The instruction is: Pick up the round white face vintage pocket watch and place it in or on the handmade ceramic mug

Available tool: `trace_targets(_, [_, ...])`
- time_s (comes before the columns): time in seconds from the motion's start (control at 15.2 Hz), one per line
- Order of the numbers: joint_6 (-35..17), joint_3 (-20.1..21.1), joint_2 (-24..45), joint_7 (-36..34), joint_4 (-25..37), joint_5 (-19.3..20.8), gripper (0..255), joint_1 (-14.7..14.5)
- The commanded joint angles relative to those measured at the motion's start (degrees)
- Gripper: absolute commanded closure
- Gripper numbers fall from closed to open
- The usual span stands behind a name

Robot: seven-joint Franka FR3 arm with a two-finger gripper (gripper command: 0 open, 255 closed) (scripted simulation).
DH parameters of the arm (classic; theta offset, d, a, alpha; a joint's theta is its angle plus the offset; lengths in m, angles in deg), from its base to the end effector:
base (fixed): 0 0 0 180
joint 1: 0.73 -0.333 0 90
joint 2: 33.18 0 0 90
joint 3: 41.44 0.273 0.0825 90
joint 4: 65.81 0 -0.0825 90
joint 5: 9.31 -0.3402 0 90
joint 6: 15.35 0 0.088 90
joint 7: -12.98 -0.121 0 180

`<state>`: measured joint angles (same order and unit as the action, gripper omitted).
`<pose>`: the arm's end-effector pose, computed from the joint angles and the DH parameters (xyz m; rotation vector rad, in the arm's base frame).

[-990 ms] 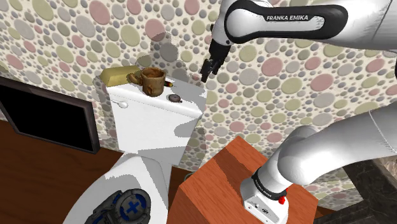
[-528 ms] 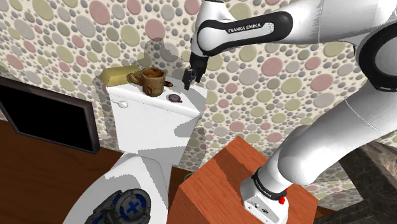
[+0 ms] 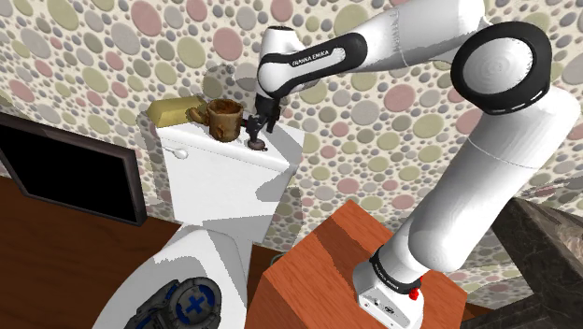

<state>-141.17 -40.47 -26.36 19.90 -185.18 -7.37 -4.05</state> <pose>0.5235 0.0376 0.3384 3.0983 0.3350 -0.0109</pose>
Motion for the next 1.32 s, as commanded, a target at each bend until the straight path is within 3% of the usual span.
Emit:
trace_targets(0.0, [-1.2, 0.1, 1.6, -0.2, 0.3, -0.1, 0, -0.1])
trace_targets(0.4, [-5.1, 0.0, 4.0, -0.3, -1.3, 0.1, 0, -0.1])
trace_targets(0.92, [-5.1, 0.0, 4.0, -0.3, -1.3, 0.1, 0, -0.1])
trace_targets(0.99, [-5.1, 0.0, 4.0, -0.3, -1.3, 0.1, 255, -0.1])
trace_targets(1.25, [-5.1, 0.0, 3.9, -0.3, -1.3, 0.1, 255, -0.1])
